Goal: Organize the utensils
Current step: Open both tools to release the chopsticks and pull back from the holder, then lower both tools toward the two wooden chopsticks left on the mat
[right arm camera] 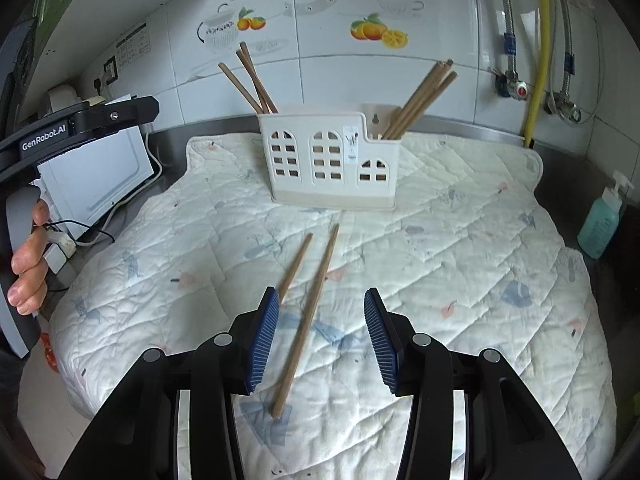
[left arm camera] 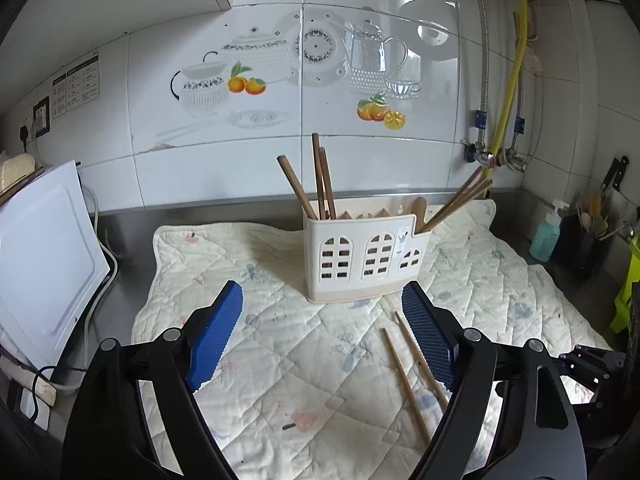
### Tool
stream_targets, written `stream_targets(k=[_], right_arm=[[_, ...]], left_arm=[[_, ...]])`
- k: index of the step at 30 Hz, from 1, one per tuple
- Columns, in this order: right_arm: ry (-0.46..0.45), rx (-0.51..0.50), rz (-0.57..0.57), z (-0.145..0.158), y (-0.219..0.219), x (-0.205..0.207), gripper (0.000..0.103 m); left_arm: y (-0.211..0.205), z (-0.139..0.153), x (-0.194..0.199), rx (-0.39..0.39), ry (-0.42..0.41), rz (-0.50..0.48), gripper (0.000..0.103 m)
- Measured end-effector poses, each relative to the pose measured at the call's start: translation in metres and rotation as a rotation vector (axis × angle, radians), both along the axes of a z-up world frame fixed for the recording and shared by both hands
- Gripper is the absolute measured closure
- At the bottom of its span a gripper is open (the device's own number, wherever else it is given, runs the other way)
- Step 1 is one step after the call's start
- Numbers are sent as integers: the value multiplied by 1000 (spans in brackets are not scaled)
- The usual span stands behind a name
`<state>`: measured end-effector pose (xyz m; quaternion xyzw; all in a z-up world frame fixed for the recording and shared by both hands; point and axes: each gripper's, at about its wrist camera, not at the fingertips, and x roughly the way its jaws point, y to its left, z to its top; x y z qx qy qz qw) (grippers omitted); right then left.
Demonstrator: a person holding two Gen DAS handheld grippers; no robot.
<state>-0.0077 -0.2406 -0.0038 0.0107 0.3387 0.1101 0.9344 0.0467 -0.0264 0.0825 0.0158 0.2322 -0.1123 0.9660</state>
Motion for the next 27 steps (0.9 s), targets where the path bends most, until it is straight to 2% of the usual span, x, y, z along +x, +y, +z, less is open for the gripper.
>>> stream_targets(k=[2,5,13,23,27], right_arm=[[20,12,-18,-11,-3,-5,60],[46,10,-29,-26,-2,-11,66],[125,48,5,-60,18,-14,77],[140,44,-22,-71,27,8,85],[134,20,-31,-71,29,11,92]], left_arm=[[1,-10,-3,-4,23,0,20],[2,-25,-8,1,48,6,20],[3,-62,-16,6,134,17,20],[14,-84,-23,-8,191,37,20],[10,-92,-26,-7,215,28,20]])
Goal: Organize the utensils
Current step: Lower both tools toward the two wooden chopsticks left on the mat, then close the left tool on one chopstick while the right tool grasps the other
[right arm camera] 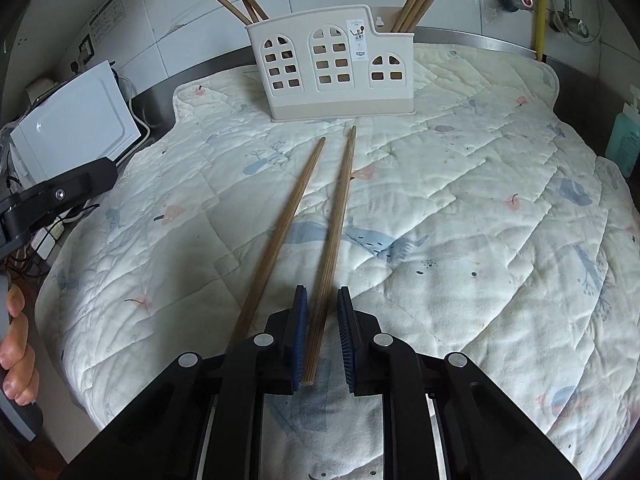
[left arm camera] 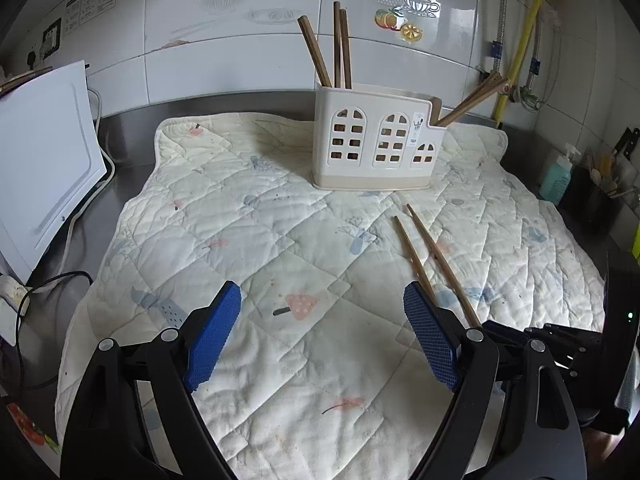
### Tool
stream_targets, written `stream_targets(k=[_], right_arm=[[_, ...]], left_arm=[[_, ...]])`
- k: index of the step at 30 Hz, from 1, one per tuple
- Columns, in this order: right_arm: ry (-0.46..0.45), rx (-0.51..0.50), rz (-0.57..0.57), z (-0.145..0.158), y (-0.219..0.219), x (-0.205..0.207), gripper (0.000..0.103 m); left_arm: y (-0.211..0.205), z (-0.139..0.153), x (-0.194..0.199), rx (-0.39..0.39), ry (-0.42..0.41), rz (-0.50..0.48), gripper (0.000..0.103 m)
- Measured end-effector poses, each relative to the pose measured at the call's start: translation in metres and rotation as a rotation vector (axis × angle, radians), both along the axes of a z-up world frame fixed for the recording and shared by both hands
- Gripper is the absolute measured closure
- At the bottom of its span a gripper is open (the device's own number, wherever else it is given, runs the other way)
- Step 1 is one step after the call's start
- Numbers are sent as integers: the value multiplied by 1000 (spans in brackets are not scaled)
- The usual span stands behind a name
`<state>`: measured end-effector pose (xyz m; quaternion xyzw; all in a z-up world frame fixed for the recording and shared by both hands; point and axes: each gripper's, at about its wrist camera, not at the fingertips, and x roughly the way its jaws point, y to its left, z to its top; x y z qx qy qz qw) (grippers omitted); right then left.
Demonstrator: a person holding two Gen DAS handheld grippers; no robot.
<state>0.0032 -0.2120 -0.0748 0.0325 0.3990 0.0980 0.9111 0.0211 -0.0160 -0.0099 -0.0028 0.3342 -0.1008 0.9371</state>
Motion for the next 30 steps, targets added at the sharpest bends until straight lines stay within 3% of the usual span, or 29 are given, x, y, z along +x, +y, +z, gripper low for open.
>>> stream_targets(k=[14,25,30], right_arm=[[-16,-11,-51,2,-26,-12,97],[-11,7,-70,0,-44,-24,97],[-12,9,-70,0,-44,-25,96]], left_arm=[[-47,-42,-17,-10,114,-113,22],[-83,-66,-19,9,175,-179,52],[-88,-66,-16,39,163,-186,74]])
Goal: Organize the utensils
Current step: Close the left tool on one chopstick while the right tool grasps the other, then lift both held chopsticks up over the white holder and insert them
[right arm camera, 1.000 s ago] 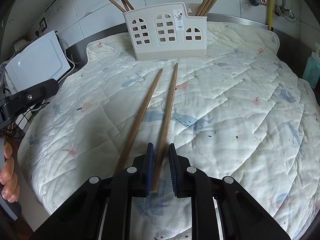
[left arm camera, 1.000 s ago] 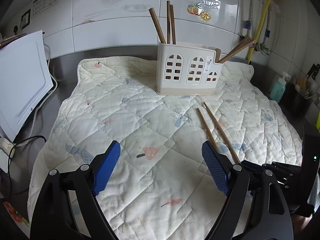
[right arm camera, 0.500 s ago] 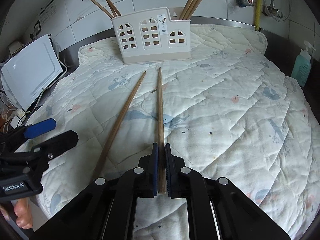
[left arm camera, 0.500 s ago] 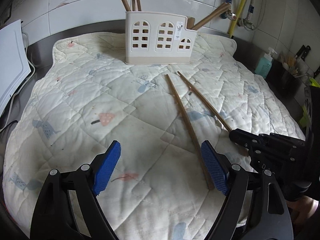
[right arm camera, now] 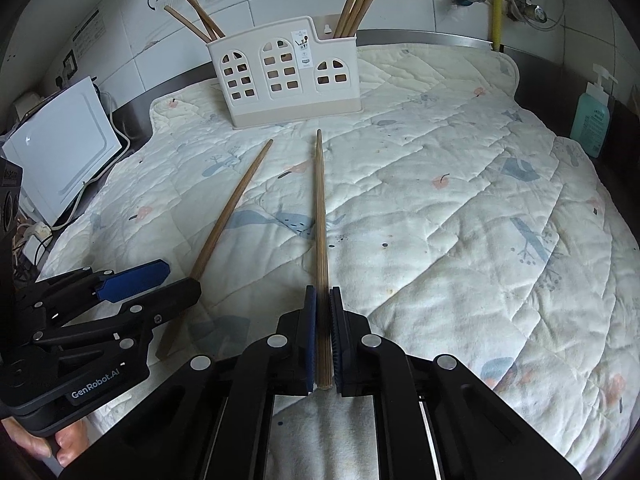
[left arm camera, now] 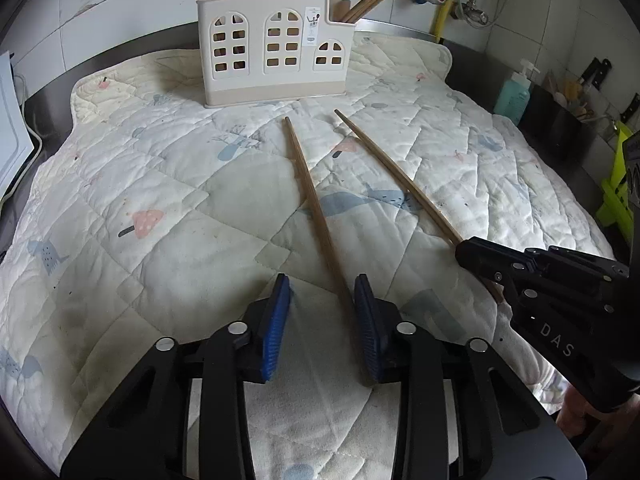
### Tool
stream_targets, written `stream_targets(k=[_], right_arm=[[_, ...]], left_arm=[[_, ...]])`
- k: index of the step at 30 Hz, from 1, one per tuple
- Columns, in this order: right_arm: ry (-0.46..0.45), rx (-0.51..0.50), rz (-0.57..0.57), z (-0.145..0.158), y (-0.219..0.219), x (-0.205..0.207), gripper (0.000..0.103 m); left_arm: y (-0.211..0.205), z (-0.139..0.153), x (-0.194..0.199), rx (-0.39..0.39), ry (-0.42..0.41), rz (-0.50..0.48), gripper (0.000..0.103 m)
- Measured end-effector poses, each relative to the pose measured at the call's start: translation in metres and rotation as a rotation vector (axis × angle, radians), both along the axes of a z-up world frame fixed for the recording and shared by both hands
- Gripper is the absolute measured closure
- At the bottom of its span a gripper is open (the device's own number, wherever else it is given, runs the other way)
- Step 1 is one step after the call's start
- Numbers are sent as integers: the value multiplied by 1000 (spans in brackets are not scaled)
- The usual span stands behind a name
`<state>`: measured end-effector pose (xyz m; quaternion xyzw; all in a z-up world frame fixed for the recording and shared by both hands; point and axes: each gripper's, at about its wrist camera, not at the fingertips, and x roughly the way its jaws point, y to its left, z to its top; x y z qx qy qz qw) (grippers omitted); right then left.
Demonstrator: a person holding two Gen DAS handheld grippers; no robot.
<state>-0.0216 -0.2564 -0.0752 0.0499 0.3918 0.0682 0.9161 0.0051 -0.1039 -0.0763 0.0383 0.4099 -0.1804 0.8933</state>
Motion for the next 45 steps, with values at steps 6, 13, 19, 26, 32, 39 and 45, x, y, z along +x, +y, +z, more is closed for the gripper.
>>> stream_targets(k=[6,13,19,26,32,39,45], right_arm=[[1,0,0,0,1,0,96],[-1,-14,2,0,1,1,96],[-20,-17,7,6,2,-2,96],[-92,-21,13,33,2,-7,96],[-177,-30,18,66,1,-6,96],[-262,-21,35,105,-1,5,96],[-304,-19,55,132,-3,18,96]], left_arm=[[-6,-1,-1,47,-20,-4,78],[-7,0,2,63,-17,-16,88],[12,8,6,-1,-2,-23,96],[27,29,5,-65,-74,-23,98],[38,48,5,-122,-139,-17,98],[44,70,14,-155,-210,-17,98],[44,92,28,-167,-248,-26,98]])
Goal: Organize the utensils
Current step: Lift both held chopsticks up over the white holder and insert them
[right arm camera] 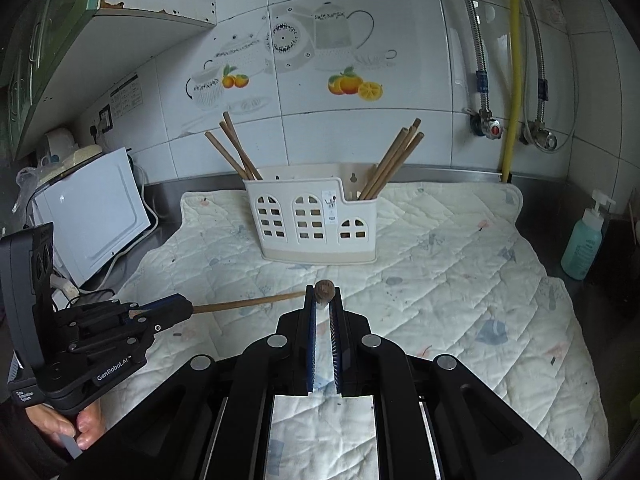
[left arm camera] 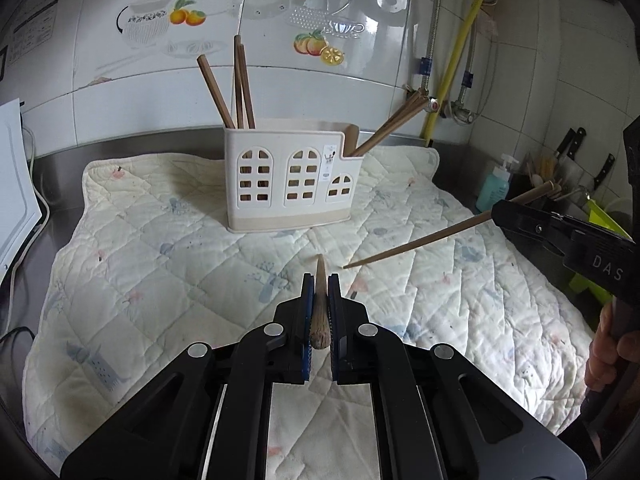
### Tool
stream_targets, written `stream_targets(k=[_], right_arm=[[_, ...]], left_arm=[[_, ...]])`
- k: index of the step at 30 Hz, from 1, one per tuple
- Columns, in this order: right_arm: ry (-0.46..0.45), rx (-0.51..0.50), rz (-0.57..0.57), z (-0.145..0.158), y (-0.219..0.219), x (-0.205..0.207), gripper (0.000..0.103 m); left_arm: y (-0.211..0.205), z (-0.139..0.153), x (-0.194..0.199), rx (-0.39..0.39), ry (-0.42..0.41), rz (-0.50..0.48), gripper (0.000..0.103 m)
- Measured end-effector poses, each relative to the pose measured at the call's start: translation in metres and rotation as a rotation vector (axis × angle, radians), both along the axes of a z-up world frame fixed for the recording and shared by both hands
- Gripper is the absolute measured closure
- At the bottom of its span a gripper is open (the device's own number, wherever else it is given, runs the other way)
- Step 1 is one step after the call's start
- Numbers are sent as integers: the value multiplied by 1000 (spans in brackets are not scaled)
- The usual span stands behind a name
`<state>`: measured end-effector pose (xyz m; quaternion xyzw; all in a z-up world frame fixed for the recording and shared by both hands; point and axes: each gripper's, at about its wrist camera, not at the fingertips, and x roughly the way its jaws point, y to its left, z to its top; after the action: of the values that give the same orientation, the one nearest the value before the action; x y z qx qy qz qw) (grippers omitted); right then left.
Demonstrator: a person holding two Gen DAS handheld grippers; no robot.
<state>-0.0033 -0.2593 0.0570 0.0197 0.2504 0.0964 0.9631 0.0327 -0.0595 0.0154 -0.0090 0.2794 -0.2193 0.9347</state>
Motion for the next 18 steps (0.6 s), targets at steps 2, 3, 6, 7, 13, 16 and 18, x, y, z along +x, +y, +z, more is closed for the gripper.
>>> stream_targets(k=[2,3,6,7,13,16,18], right_arm=[[-6,4,16,10,-2,8,96],[-13,0,20,17,-3,11,96],[-30,-3,36,38,-8,23,96],[-34,-4,44,46,-10,26,96],[-51,-13,82,92,-18,51,96],[-63,-37,82,112,-17,65,96],[-77,-51,79,124,-18,73,96]], left_arm=[[-2,9,6,7,-13,-6,98],[-2,14,9,8,-19,-10,98],[-4,30,20,13,-30,-13,98],[-5,36,24,13,-37,-15,98],[-13,68,42,33,-93,-20,98],[-16,86,52,26,-111,-23,98],[-18,100,57,24,-136,-20,98]])
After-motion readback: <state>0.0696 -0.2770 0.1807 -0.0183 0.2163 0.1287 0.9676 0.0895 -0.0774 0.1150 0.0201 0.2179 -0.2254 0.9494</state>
